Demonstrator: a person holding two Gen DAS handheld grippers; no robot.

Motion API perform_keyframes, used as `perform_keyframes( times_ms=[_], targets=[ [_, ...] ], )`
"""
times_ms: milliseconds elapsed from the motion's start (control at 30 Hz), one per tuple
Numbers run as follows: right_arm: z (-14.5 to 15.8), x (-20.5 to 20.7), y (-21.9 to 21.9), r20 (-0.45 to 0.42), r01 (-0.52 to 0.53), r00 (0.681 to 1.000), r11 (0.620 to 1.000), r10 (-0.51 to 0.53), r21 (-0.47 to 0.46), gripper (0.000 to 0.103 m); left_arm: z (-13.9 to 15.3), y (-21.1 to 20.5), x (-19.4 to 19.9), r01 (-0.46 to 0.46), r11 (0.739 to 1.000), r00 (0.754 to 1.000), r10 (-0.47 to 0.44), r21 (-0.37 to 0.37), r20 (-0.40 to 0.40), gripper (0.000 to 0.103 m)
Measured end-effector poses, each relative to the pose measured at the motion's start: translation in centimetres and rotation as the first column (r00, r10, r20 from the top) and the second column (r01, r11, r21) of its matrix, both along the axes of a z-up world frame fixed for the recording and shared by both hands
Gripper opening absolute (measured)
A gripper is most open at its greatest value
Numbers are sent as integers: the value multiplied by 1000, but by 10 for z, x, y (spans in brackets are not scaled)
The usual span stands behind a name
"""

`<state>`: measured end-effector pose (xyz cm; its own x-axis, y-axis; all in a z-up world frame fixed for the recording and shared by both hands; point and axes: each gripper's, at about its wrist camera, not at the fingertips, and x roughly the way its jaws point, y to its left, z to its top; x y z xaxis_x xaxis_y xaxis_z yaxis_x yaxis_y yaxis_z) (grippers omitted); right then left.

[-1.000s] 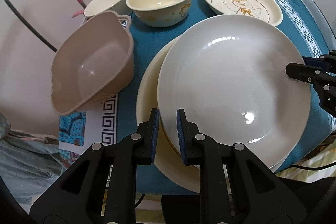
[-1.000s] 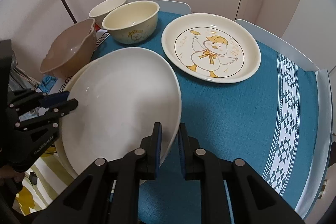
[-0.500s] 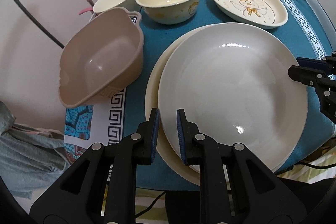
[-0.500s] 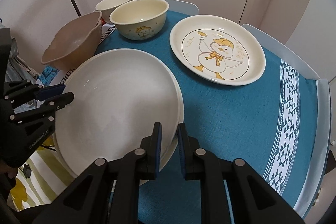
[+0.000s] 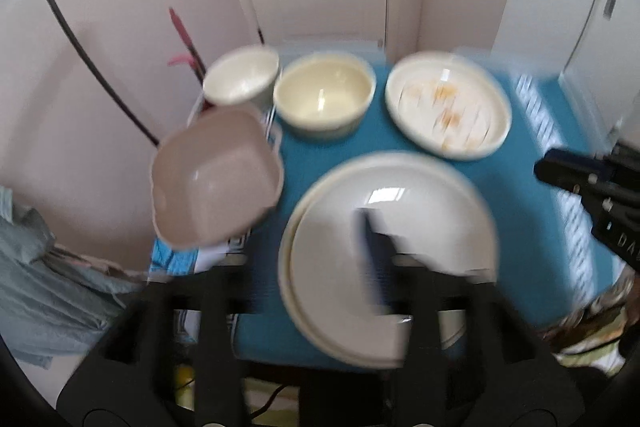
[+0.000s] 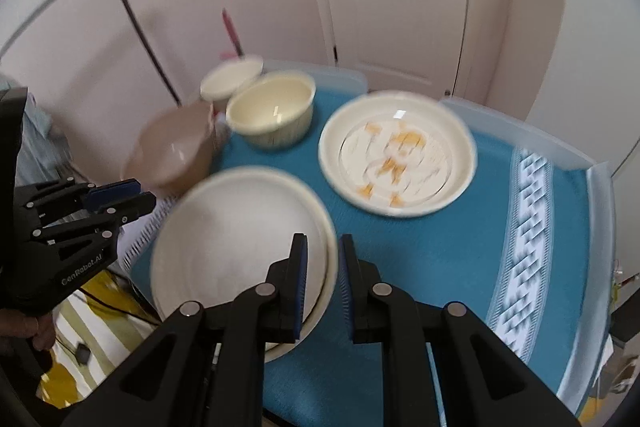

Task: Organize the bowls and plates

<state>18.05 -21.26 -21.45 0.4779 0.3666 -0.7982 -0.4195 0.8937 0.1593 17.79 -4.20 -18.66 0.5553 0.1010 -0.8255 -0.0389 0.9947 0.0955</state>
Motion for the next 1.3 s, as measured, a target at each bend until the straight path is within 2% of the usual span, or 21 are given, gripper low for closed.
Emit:
perform_keyframes(
  times_ms=[33,67,100,133,167,233,367,467,600,667,700,767,833,900,1100,1233,1267,1300],
  targets=[
    [7,1,-8,10,10,1000,1000,-10,18,16,10,-2,2,-3,1000,999,4,-13,37,102],
    [15,4,-18,23,23,999,999,-24,38,31,20,-5,2,-2,1000,996,4,-29,86,103],
    [21,6,-26,34,35,999,998,-37,55,68,28,-9,3,11,999,993,-4,-52,122,103],
    [26,9,-33,43,43,998,997,-46,71,90,33,-13,8,25,997,992,-16,-73,124,103],
    [31,12,-42,54,52,997,994,-58,97,103,35,-17,15,34,995,993,-23,-97,115,103],
    [38,22,-56,60,68,995,991,-75,113,103,34,-22,26,39,989,995,-25,-146,98,103],
    [45,57,-74,16,77,997,996,-78,43,103,16,-29,61,8,967,1000,-2,-255,25,103],
    [38,87,-81,-10,99,995,995,-99,11,103,-6,-35,84,-27,951,999,14,-309,-44,103],
    [6,130,-86,-143,89,986,996,-87,10,103,-42,-40,113,-54,933,990,5,-356,-138,102],
    [-13,146,-87,-204,87,976,996,-82,14,103,-57,-41,124,-66,932,986,5,-355,-168,97],
    [-23,153,-87,-232,87,969,996,-82,14,103,-66,-41,133,-77,928,981,6,-363,-194,90],
    [-39,163,-87,-260,76,963,997,-68,23,102,-78,-40,143,-91,924,975,7,-371,-222,85],
    [-55,174,-86,-293,60,955,998,-48,33,92,-95,-40,155,-106,922,966,6,-373,-260,77],
    [-71,185,-84,-332,45,943,998,-28,46,71,-109,-40,164,-122,922,955,8,-368,-296,69],
    [-96,199,-76,-378,-5,925,997,36,82,47,-132,-43,176,-150,921,939,18,-359,-345,51],
    [-101,202,-75,-378,-11,925,996,45,91,43,-140,-46,183,-151,927,933,18,-343,-361,51],
    [-102,203,-75,-380,-12,924,996,47,93,38,-141,-47,183,-154,927,932,21,-343,-362,49],
    [-104,204,-75,-385,-16,921,996,51,92,32,-142,-47,184,-156,926,932,22,-343,-363,39]
  ],
)
